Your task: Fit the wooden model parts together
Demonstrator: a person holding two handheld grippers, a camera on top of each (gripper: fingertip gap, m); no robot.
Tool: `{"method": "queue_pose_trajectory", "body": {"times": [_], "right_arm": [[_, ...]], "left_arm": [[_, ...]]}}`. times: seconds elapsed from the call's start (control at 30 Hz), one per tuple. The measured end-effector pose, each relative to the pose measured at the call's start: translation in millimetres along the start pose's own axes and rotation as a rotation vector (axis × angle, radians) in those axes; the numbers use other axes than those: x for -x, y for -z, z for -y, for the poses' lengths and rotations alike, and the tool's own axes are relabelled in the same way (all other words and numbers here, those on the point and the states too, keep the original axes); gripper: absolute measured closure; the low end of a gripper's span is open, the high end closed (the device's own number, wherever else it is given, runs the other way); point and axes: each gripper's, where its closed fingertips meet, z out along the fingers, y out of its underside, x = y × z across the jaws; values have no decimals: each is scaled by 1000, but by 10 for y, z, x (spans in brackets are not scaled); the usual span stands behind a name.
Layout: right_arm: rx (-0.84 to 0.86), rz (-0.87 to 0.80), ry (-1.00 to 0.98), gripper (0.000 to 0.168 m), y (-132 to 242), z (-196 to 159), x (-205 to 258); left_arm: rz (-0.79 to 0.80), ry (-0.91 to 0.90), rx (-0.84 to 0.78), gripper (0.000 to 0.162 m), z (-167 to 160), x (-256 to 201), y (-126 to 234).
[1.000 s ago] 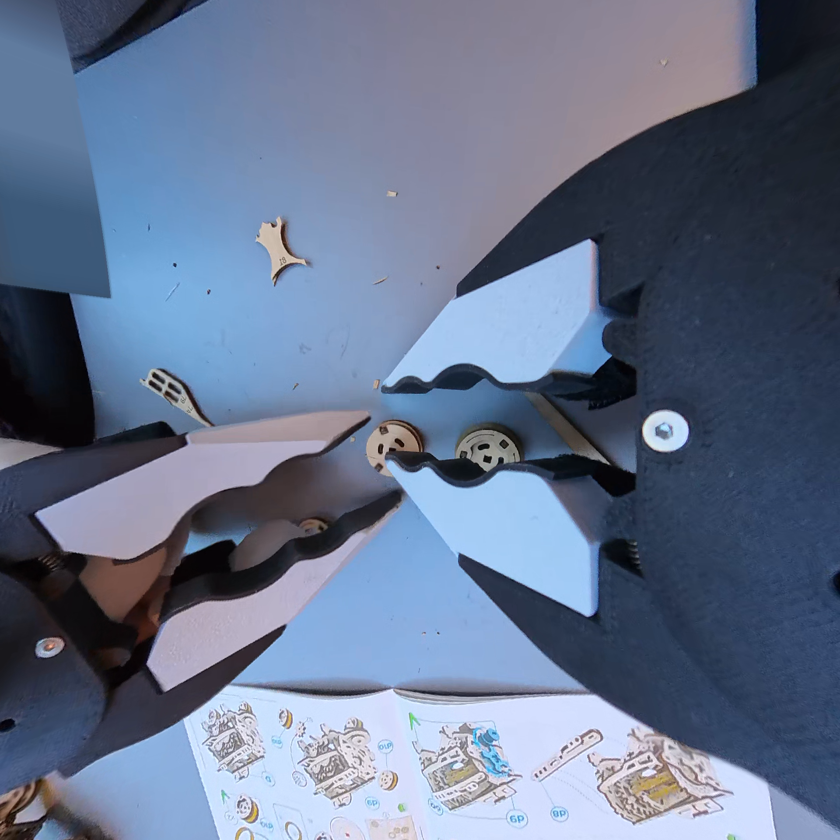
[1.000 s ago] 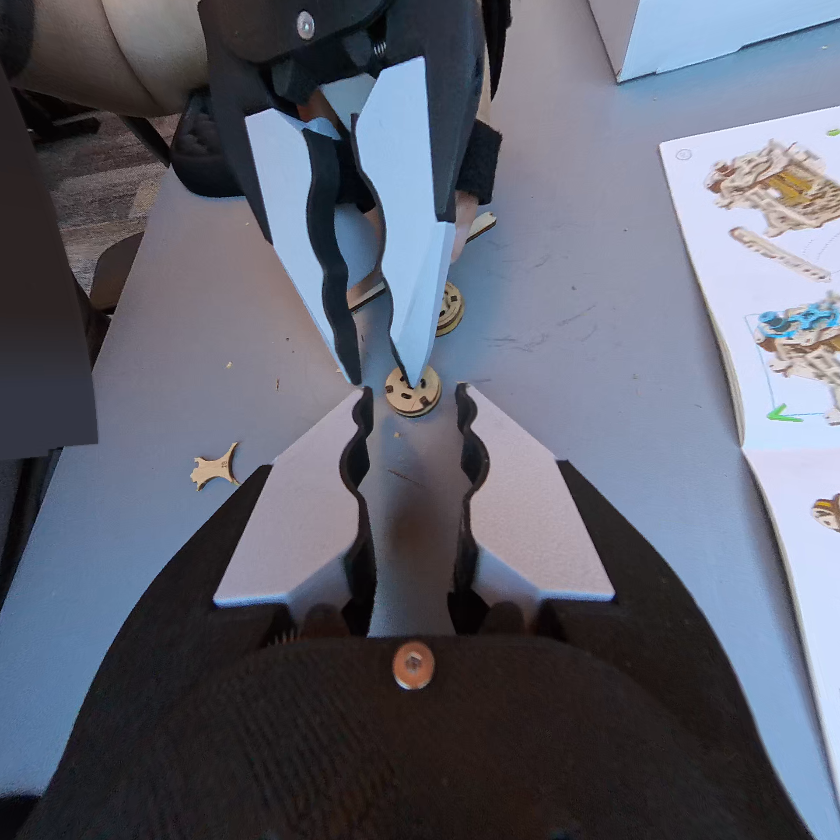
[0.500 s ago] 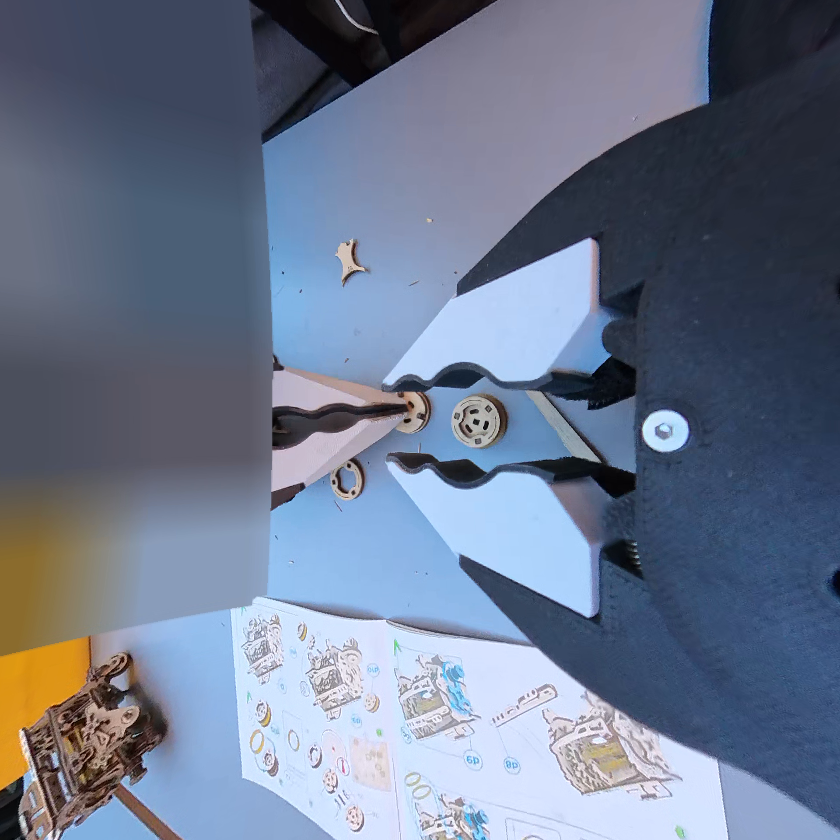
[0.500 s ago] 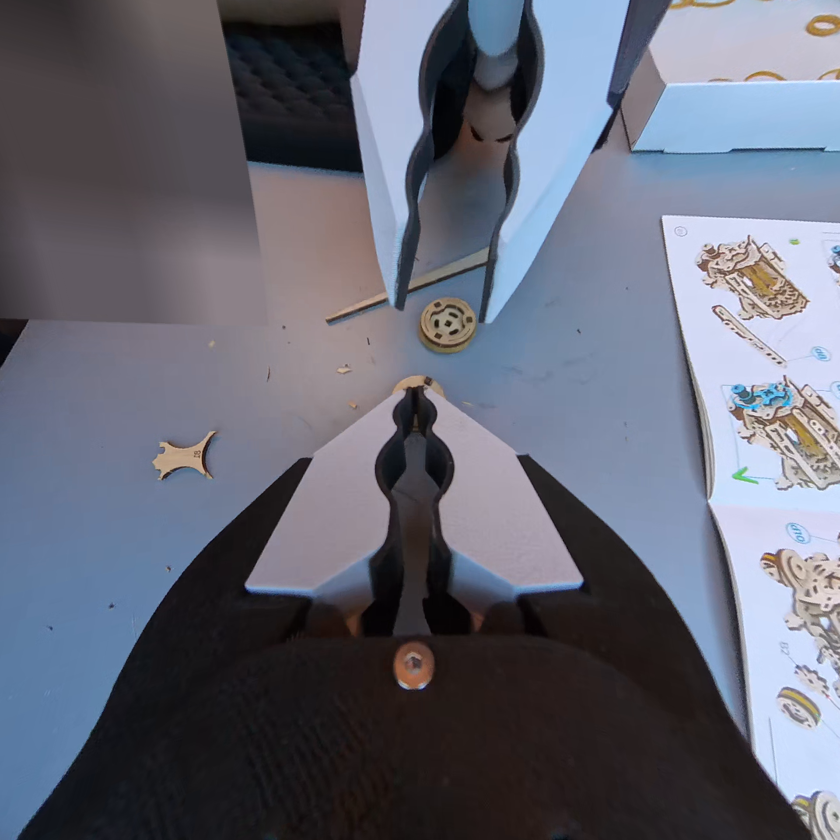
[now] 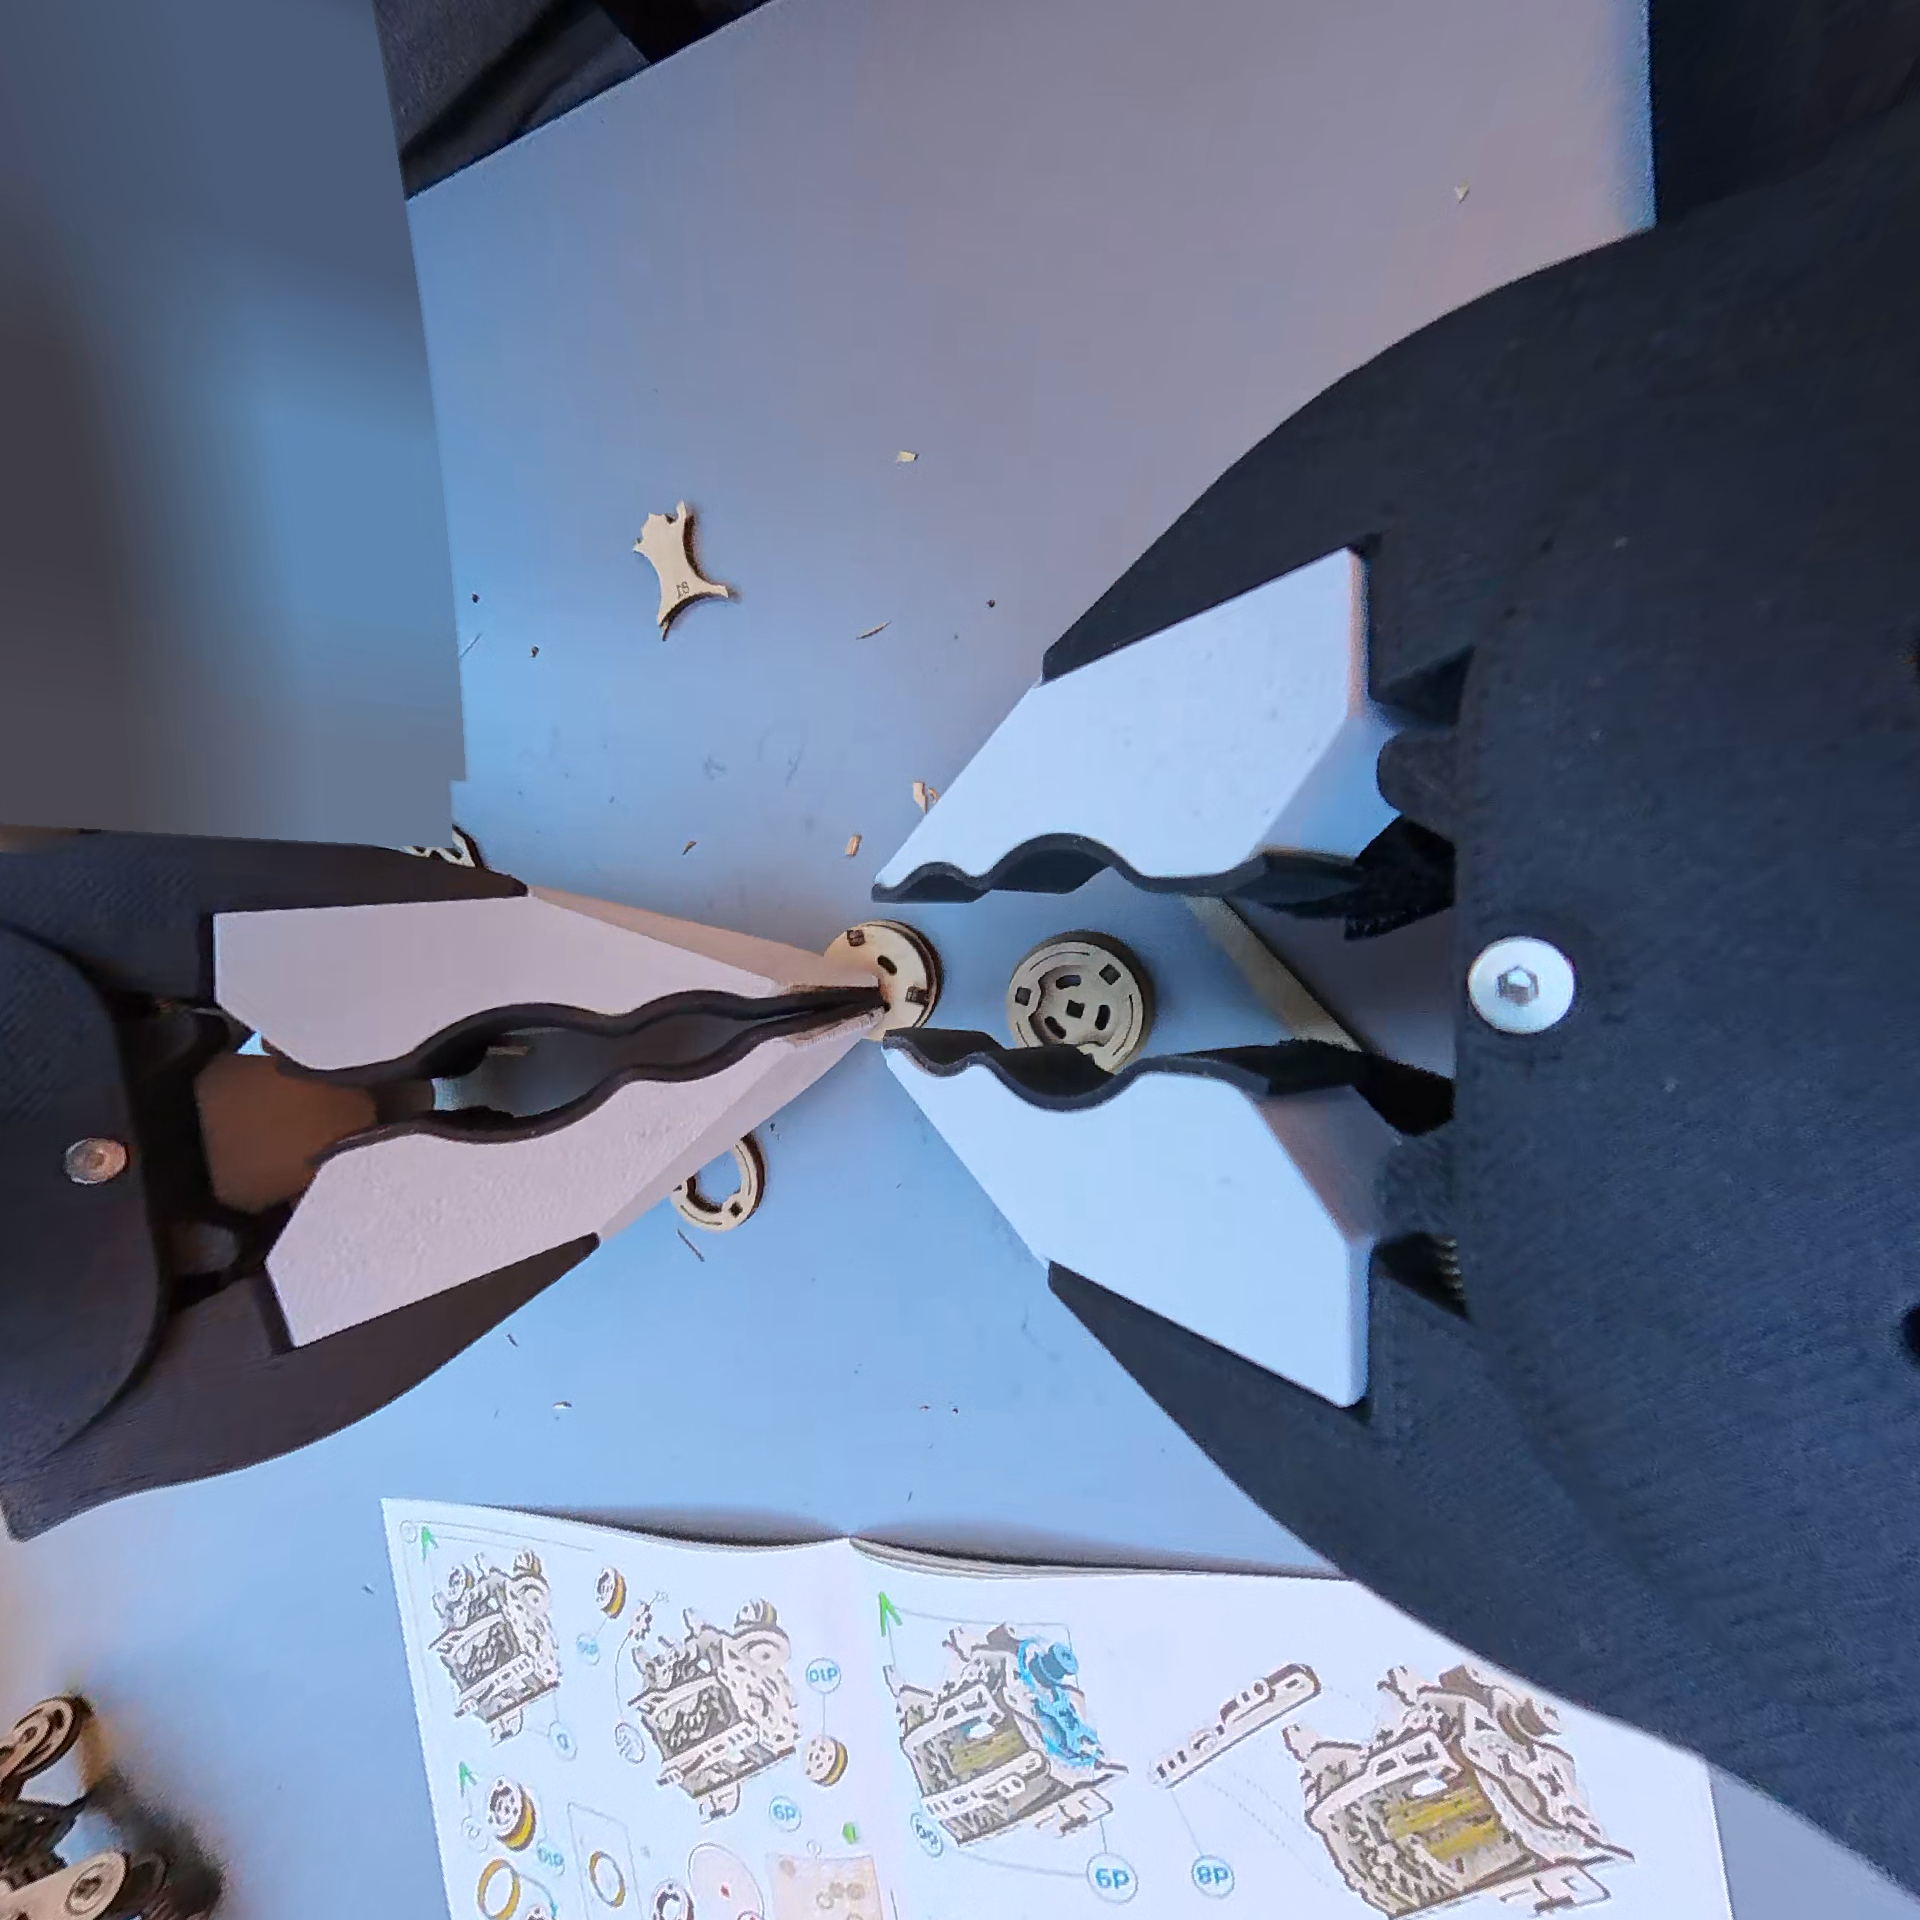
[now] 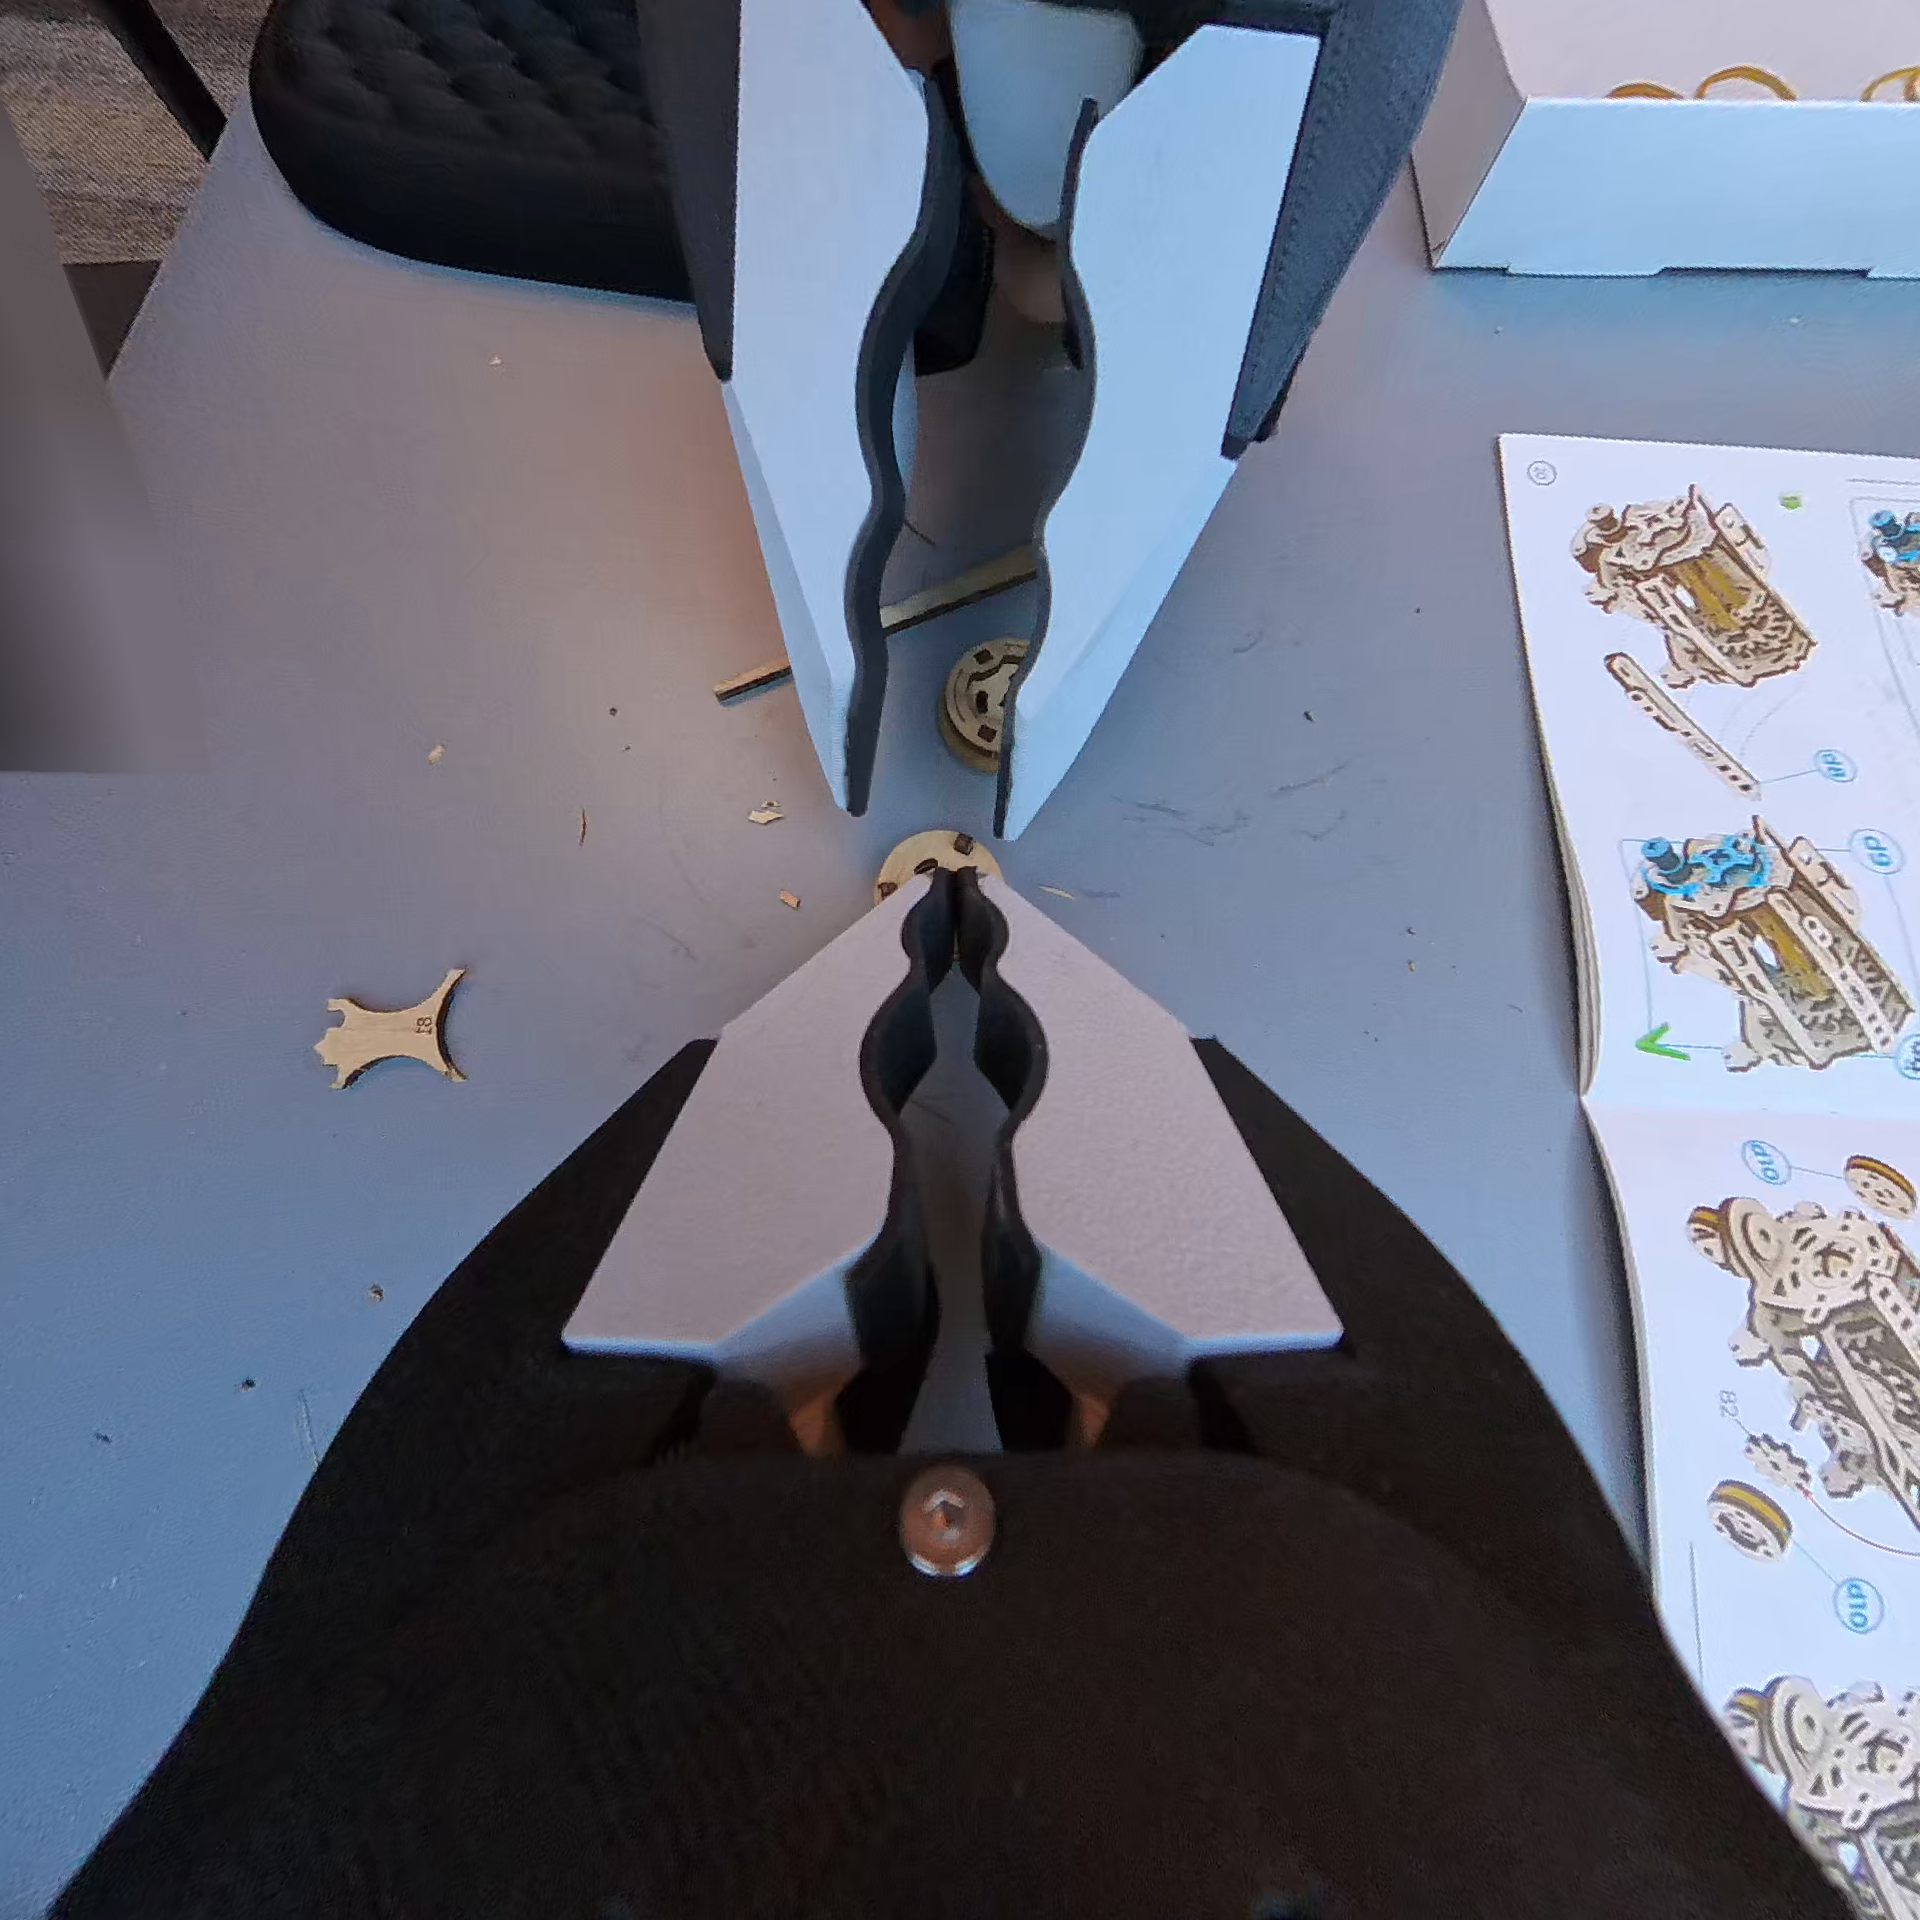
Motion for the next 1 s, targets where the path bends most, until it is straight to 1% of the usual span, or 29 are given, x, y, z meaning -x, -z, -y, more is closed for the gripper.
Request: {"method": "queue_pose_trajectory", "body": {"times": [0.17,0.37,0.47,0.57,0.77,0.8,0.9,1.0], "right_arm": [[37,-55,78,167,-4,-13,-1],[74,-95,112,167,-5,-19,-3],[92,-101,103,166,-5,-22,-4],[115,-105,101,166,-7,-25,-4],[156,-100,66,166,-9,-28,-3],[174,-94,68,166,-10,-29,-3],[212,-77,68,166,-10,-33,-1],[206,-80,63,167,-11,-31,0]], "left_arm": [[27,-1,44,142,-65,37,-45],[17,33,37,149,-68,52,-55],[9,46,23,151,-50,54,-48],[8,45,39,148,-63,52,-75],[30,2,52,151,-48,45,-89],[38,-2,55,154,-46,51,-94],[38,2,59,154,-47,51,-94],[48,-5,55,154,-48,51,-94]]}}
